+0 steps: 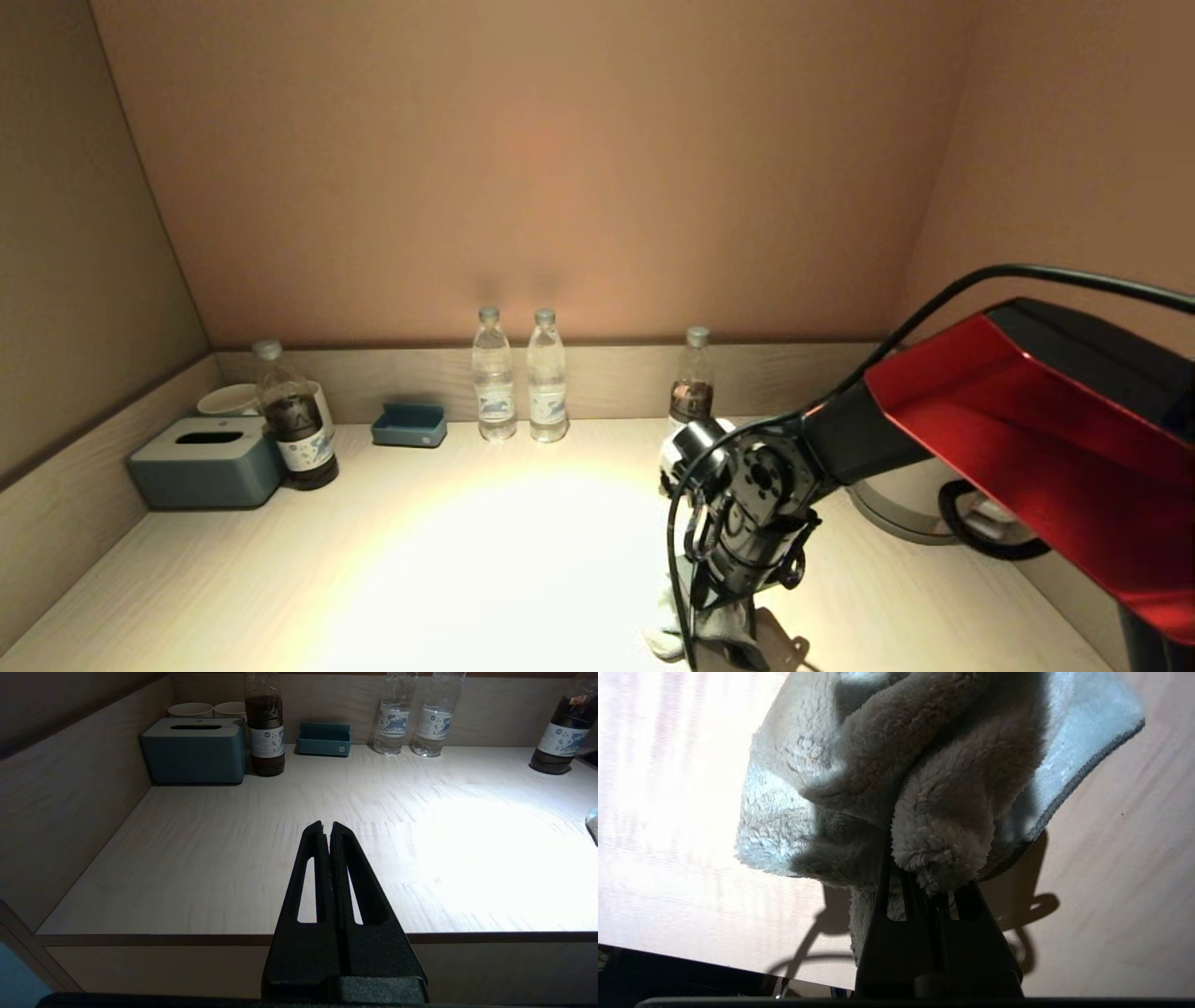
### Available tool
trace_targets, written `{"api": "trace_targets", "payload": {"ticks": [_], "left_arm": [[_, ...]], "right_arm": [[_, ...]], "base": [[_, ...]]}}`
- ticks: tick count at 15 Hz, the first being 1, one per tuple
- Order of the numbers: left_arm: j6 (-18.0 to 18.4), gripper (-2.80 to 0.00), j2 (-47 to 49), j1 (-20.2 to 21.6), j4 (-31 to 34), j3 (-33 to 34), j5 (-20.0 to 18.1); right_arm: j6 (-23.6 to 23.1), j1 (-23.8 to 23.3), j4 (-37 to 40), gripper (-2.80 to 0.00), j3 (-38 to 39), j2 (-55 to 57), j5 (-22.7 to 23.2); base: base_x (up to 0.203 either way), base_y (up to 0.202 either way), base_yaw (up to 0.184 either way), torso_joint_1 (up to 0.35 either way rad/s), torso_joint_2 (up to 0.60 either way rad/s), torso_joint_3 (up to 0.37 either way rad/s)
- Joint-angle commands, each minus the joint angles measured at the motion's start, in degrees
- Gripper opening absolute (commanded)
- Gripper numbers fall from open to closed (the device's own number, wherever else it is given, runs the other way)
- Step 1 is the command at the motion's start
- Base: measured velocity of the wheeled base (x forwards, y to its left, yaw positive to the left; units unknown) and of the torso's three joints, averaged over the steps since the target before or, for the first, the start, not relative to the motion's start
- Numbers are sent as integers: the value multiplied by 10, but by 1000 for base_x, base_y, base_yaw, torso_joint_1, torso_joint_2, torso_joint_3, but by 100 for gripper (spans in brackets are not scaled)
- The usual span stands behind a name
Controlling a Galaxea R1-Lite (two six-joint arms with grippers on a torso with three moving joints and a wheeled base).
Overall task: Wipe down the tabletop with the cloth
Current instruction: Sweep the stains on the table
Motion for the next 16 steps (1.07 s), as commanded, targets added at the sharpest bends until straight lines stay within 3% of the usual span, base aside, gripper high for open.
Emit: {"api": "trace_targets", "payload": {"ticks": [1,16], "left_arm": [[-1,-280,0,0,0,-1,0],[-1,-280,0,0,0,-1,0]], "right_arm": [[0,14,1,-280,-14,11,2],[0,106,0,-280,-215,122,34]], "base": [[0,0,0,0,0,0],[0,0,0,0,0,0]]}}
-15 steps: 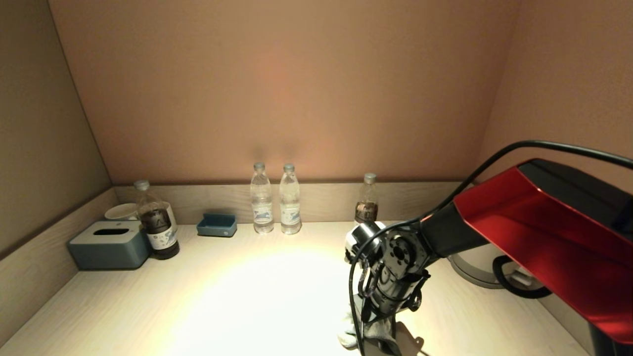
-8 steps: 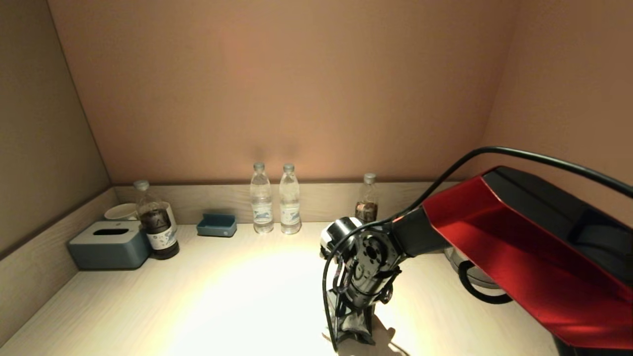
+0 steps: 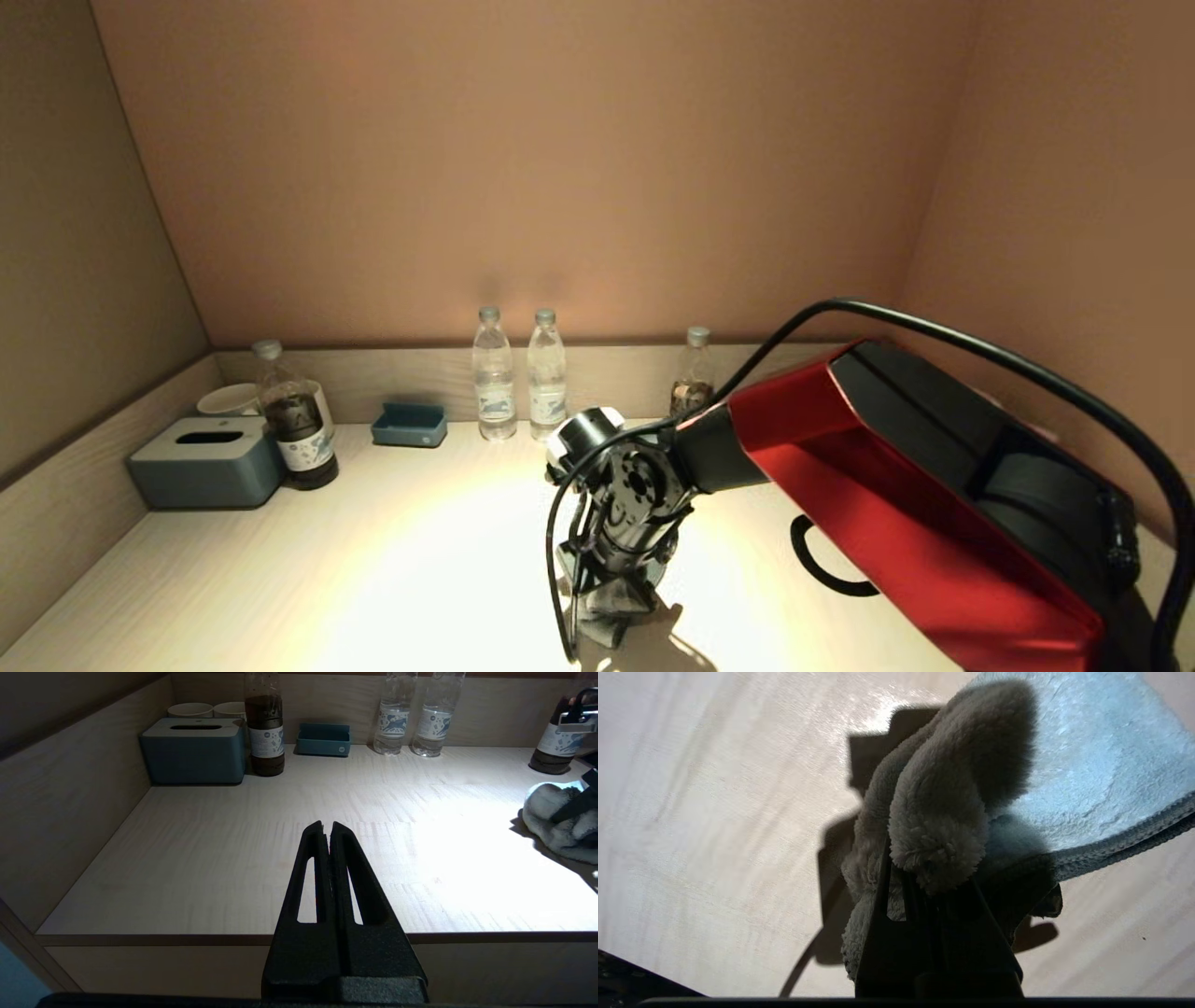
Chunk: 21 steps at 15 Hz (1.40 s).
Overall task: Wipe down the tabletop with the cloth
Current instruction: Sweep the stains on the table
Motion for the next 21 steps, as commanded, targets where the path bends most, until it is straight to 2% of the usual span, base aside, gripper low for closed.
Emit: {"api": "trace_targets", "payload": {"ticks": [1,11,14,17,21], "left_arm": [[0,-280,0,0,0,0,0],[0,-280,0,0,0,0,0],[0,-280,0,0,0,0,0],[0,-280,0,0,0,0,0],[0,-280,0,0,0,0,0]], "right_arm": [[1,7,1,-280,-23,17,6],[-10,20,6,-280,-168,108,26],[-15,23,6,-280,-177,115,26],[-49,48,1,-280,-185,133,26],[-54,73,-6,-280,-187,120,26]], "base": [[0,0,0,0,0,0],[0,0,0,0,0,0],[0,0,0,0,0,0],[0,0,0,0,0,0],[0,0,0,0,0,0]]}}
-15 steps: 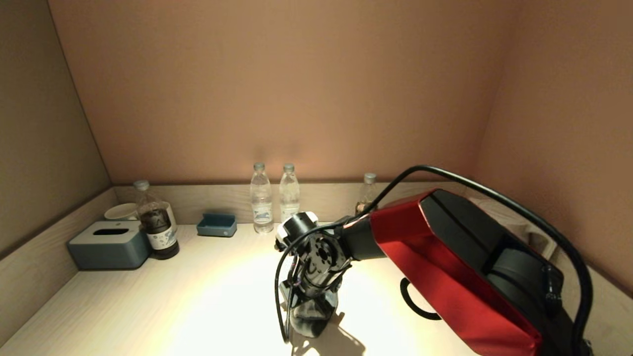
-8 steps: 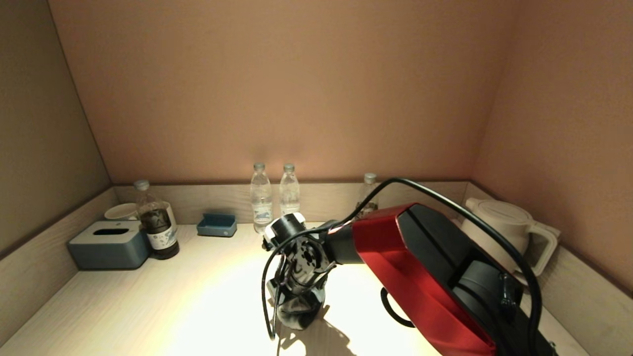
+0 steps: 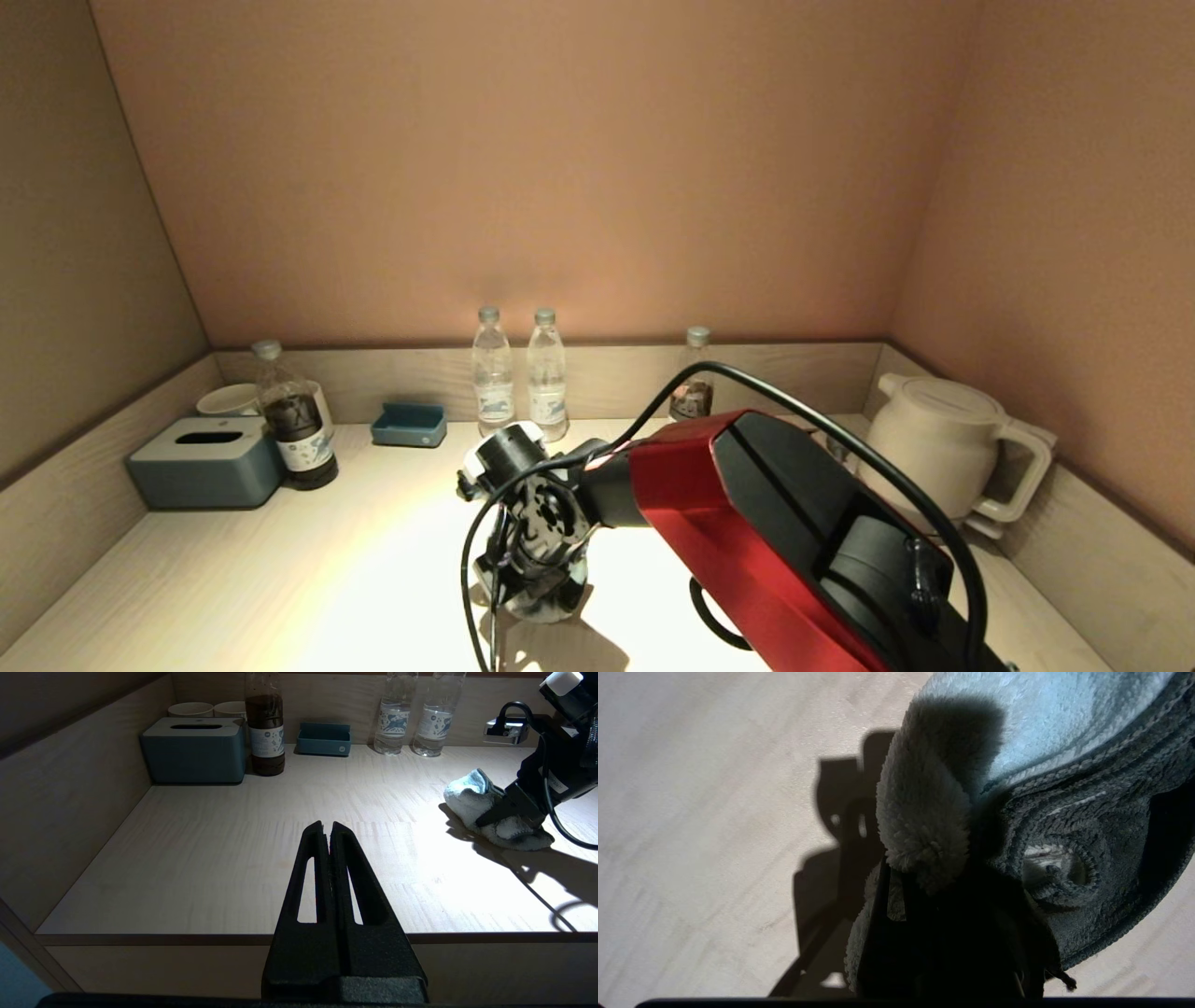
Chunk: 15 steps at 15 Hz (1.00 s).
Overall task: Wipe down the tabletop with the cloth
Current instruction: Sweep the stains on the table
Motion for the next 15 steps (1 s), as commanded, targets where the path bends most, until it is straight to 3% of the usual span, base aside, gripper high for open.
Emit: {"api": "trace_targets", "payload": {"ticks": [1,4,7,11,15], "left_arm": [[0,-280,0,0,0,0,0],[0,-280,0,0,0,0,0],[0,-280,0,0,0,-1,0],[0,-280,0,0,0,0,0],[0,-280,0,0,0,-1,0]], "right_arm": [[1,16,-2,-280,-1,-6,1],[4,48,5,-280,4,-17,-4],[11,49,43,-280,8,-31,-8],[18,19,57,-280,51,-64,-8],[18,-19,49,-280,147,-114,-8]], "base": [[0,0,0,0,0,0],[0,0,0,0,0,0],[0,0,0,0,0,0],[0,0,0,0,0,0],[0,0,0,0,0,0]]}}
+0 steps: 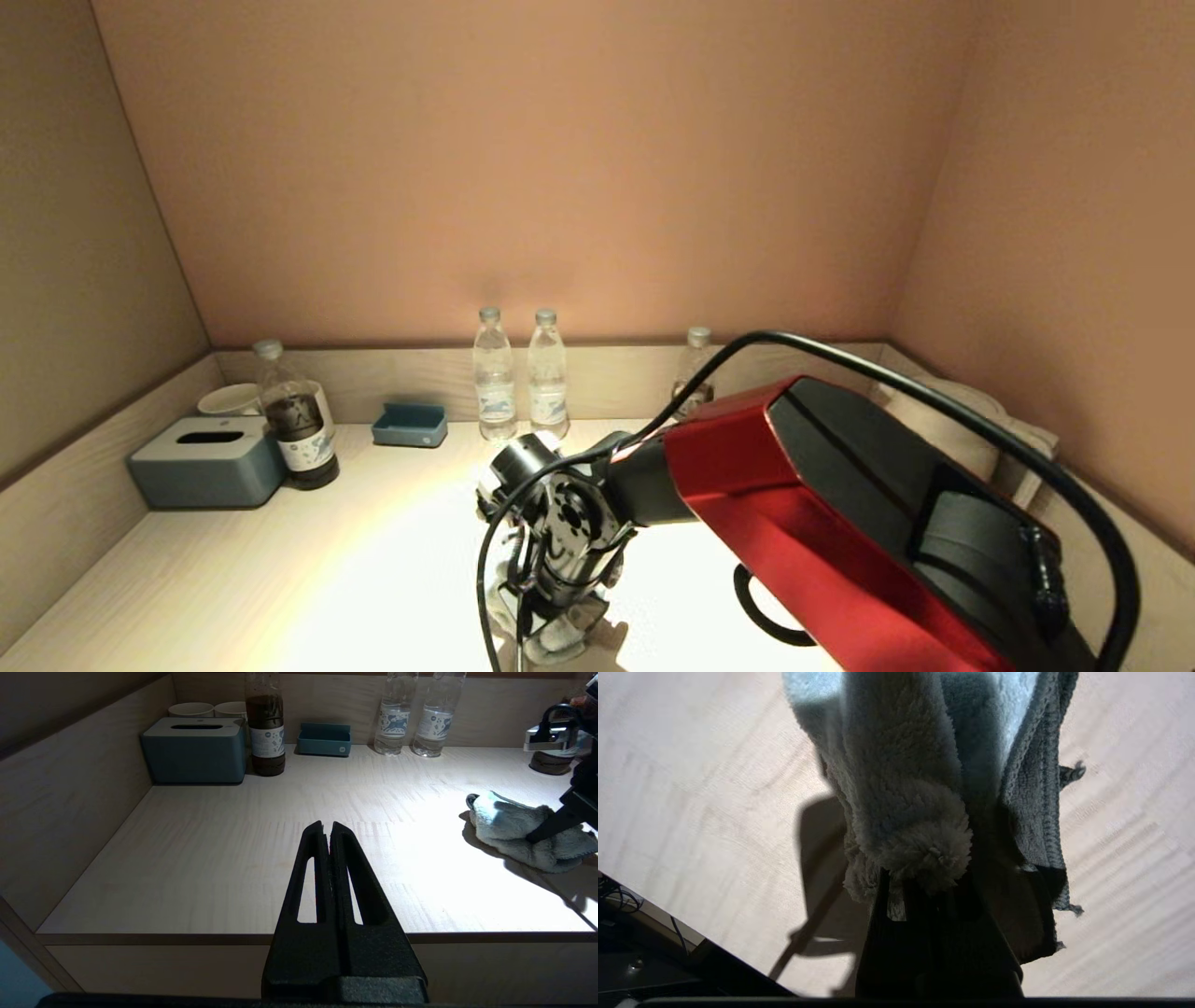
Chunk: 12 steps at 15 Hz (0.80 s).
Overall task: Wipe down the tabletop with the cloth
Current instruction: Sweep the stains on the table
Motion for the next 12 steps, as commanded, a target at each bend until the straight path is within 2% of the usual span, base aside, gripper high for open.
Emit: {"api": "trace_targets", "payload": {"ticks": [1,7,12], "left_arm": [[0,-280,0,0,0,0,0],[0,-280,0,0,0,0,0],[0,-280,0,0,0,0,0]], "right_arm": [[-1,-17,-4,-280,37,-34,0],[-21,-101,-82,-280,200,-121,-1],[-53,-179,-131,-280,291,-178,0]], "base": [[0,0,0,0,0,0],[0,0,0,0,0,0],[0,0,0,0,0,0]]}}
